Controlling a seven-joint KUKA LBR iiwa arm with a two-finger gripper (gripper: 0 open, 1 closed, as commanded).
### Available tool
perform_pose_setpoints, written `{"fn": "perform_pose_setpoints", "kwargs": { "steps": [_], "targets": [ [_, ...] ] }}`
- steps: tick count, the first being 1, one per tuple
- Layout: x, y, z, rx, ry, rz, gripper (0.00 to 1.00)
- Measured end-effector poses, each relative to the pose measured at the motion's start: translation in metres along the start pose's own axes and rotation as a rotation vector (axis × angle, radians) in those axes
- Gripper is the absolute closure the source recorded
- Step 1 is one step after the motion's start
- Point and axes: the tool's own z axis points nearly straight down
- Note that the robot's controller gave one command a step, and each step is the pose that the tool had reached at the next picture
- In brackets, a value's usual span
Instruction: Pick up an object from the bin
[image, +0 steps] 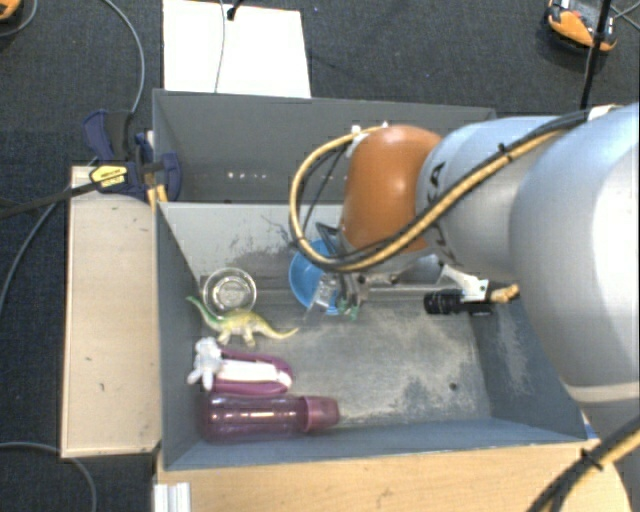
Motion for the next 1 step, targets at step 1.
{"fn": "perform_pose_setpoints", "kwargs": {
  "steps": [1],
  "targets": [
    [0.0000,-0.0001,-0.0070,0.000,0.000,-0.001,1.00]
  ]
}}
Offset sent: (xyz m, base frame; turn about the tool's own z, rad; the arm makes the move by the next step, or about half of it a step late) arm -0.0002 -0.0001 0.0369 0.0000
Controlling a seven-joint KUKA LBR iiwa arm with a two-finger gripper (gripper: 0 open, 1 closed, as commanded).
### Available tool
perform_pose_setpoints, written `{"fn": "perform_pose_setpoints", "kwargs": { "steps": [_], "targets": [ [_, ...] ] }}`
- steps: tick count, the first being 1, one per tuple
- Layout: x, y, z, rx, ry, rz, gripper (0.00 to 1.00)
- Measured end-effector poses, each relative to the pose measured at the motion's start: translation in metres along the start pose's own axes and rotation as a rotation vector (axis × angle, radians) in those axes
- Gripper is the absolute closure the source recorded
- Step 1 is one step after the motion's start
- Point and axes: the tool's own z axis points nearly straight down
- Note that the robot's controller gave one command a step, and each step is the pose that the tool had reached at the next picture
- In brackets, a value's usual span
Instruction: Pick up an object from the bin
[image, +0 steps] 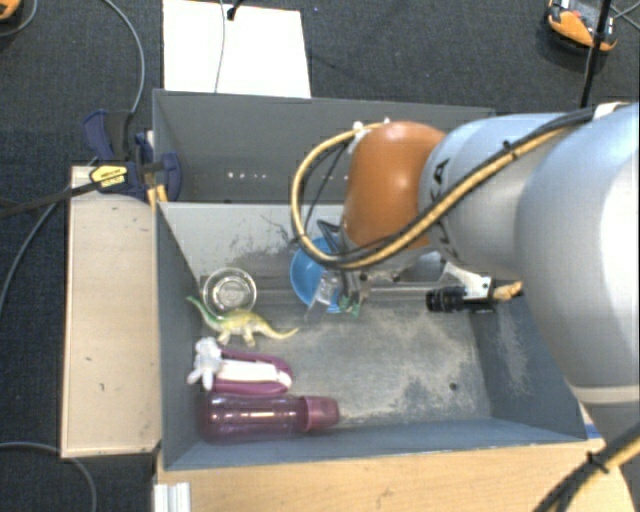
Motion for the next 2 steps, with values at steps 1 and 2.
{"fn": "perform_pose_setpoints", "kwargs": {
  "steps": [1,2],
  "targets": [
    [0.000,0.000,-0.008,0.001,0.001,-0.001,1.00],
    [0.000,0.000,-0.019,-0.001,0.000,-0.003,1.00]
  ]
}}
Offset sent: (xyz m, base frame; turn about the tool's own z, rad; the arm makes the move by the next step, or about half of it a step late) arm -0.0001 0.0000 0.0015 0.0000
